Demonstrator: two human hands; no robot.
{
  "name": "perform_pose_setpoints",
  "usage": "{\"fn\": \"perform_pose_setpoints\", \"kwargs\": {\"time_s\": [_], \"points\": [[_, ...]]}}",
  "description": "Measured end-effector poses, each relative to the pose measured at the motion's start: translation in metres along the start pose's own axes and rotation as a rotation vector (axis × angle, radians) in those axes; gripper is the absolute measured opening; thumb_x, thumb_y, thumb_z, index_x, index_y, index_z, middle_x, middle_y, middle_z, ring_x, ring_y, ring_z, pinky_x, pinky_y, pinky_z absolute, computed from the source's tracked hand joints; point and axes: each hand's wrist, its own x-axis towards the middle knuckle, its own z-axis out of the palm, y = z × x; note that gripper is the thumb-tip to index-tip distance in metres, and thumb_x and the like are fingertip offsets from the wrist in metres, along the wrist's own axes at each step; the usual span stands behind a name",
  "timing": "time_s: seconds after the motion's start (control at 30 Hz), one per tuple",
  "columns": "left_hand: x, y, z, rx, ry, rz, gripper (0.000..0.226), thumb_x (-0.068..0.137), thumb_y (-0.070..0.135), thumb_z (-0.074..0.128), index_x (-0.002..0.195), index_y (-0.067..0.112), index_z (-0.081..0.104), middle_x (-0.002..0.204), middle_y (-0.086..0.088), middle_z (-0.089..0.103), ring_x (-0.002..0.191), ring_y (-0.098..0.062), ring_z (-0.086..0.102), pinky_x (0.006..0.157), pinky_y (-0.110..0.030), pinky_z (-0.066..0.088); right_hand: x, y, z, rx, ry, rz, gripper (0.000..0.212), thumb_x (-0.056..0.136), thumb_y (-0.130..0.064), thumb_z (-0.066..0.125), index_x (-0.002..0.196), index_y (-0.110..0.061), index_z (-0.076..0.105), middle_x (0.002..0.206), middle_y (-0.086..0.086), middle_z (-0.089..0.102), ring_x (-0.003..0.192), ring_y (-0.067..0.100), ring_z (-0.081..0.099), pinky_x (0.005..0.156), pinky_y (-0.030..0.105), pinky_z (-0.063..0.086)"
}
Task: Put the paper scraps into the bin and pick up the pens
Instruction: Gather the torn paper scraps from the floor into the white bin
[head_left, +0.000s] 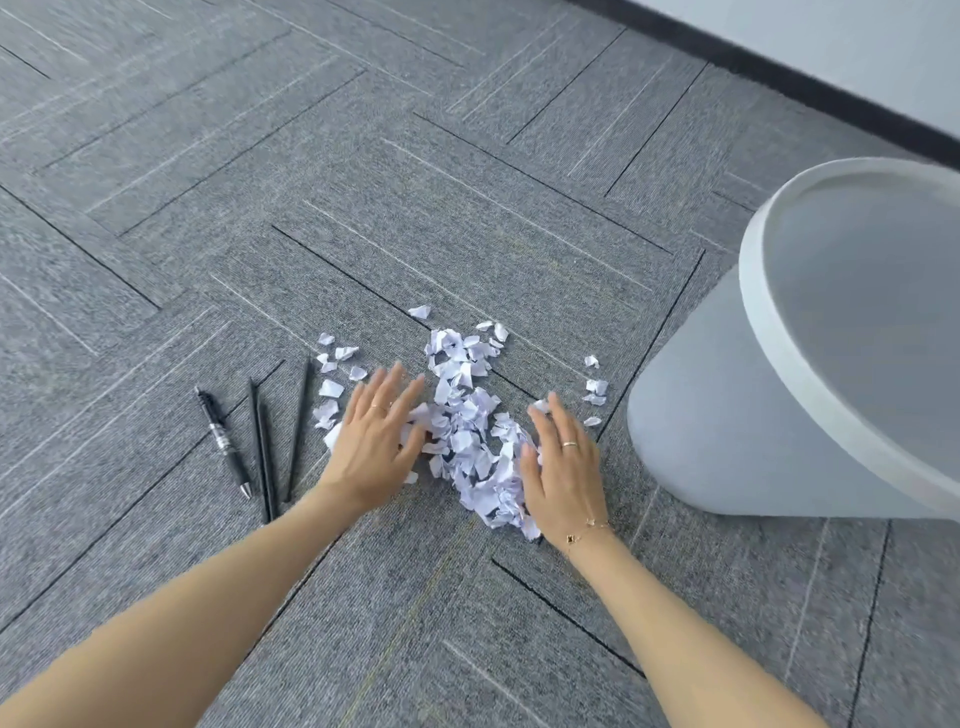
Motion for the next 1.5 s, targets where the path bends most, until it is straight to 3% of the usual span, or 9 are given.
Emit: {"fn": "perform_pose_setpoints", "kwargs": {"time_s": [0.23, 0.43, 0.67, 0.77, 0.93, 1.03, 1.23, 1.37, 1.5], "points": [[0.049, -0.028, -0.020, -0.102, 0.017, -0.183, 0.054, 0.095, 0.050, 0.020, 0.145, 0.033, 0.012, 0.157, 0.001, -0.001, 0.144, -0.024, 0.000, 0.113, -0.049, 0.004, 0.055, 0.035, -0.014, 0.015, 0.034, 0.138, 0.058, 0.094, -0.040, 0.016, 0.146, -0.014, 0.017, 0.157, 0.012, 0.000, 0.145, 0.025, -0.002, 0.116, 0.034, -0.001], [0.094, -0.035, -0.019, -0.028, -0.060, -0.055, 0.058, 0.093, 0.054, 0.020, 0.146, 0.034, 0.006, 0.156, 0.005, -0.001, 0.144, -0.018, -0.001, 0.115, -0.043, 0.001, 0.085, 0.048, -0.011, 0.068, 0.043, 0.253, 0.054, 0.098, -0.032, 0.025, 0.146, -0.012, 0.012, 0.157, 0.012, 0.000, 0.145, 0.025, -0.004, 0.116, 0.033, -0.002], [0.133, -0.003, -0.010, -0.015, -0.172, 0.077, 0.061, 0.093, 0.056, 0.018, 0.147, 0.032, 0.003, 0.156, 0.003, -0.001, 0.144, -0.019, -0.005, 0.114, -0.038, -0.007, 0.091, 0.024, -0.001, 0.112, -0.052, 0.036, 0.053, 0.099, -0.033, 0.020, 0.147, -0.014, 0.008, 0.157, 0.003, 0.002, 0.145, 0.014, -0.003, 0.119, 0.032, 0.001], [0.115, 0.008, -0.005, 0.031, -0.206, 0.241, 0.056, 0.094, 0.055, 0.019, 0.146, 0.036, 0.009, 0.156, 0.005, -0.003, 0.143, -0.016, -0.008, 0.114, -0.037, -0.010, 0.075, 0.005, 0.007, 0.157, -0.113, -0.063, 0.052, 0.099, -0.032, 0.021, 0.147, -0.017, 0.010, 0.157, -0.001, 0.002, 0.144, 0.010, -0.003, 0.118, 0.030, 0.001], [0.080, 0.007, -0.004, 0.027, -0.216, 0.362, 0.048, 0.098, 0.045, 0.019, 0.144, 0.035, 0.015, 0.155, 0.008, 0.000, 0.142, -0.009, -0.005, 0.116, -0.032, -0.007, 0.051, 0.000, 0.016, 0.122, -0.222, -0.218, 0.053, 0.097, -0.037, 0.016, 0.147, -0.021, 0.010, 0.156, -0.008, 0.002, 0.143, 0.004, -0.005, 0.118, 0.027, 0.002], [0.066, 0.003, -0.007, 0.036, -0.226, 0.409, 0.047, 0.098, 0.043, 0.018, 0.144, 0.032, 0.018, 0.155, 0.007, 0.010, 0.143, -0.007, 0.004, 0.119, -0.032, 0.003, 0.035, -0.003, 0.012, 0.092, -0.289, -0.294, 0.053, 0.098, -0.034, 0.017, 0.148, -0.020, 0.007, 0.151, -0.013, -0.005, 0.140, -0.001, -0.010, 0.117, 0.022, -0.003], [0.036, -0.001, -0.015, 0.018, -0.257, 0.389, 0.046, 0.098, 0.040, 0.023, 0.144, 0.034, 0.019, 0.153, 0.009, 0.021, 0.142, -0.009, 0.018, 0.116, -0.028, 0.006, 0.008, -0.010, 0.005, 0.080, -0.357, -0.324, 0.052, 0.100, -0.034, 0.020, 0.148, -0.020, 0.005, 0.153, -0.013, -0.003, 0.138, -0.003, -0.010, 0.116, 0.019, -0.002], [0.016, -0.001, -0.024, 0.071, -0.275, 0.383, 0.050, 0.098, 0.042, 0.020, 0.145, 0.034, 0.006, 0.154, 0.010, 0.011, 0.142, -0.006, 0.004, 0.118, -0.032, 0.001, -0.004, -0.010, -0.003, 0.083, -0.348, -0.291, 0.052, 0.099, -0.037, 0.020, 0.147, -0.021, 0.008, 0.156, -0.008, 0.007, 0.135, -0.005, -0.006, 0.115, 0.019, 0.002], [0.003, -0.001, -0.026, 0.067, -0.203, 0.303, 0.054, 0.096, 0.047, 0.019, 0.145, 0.038, -0.002, 0.155, 0.010, -0.006, 0.143, -0.011, -0.008, 0.117, -0.037, -0.004, -0.011, -0.003, -0.006, -0.013, -0.310, -0.273, 0.053, 0.097, -0.038, 0.017, 0.147, -0.023, 0.008, 0.155, -0.007, -0.001, 0.139, 0.001, -0.007, 0.119, 0.030, 0.003]]}}
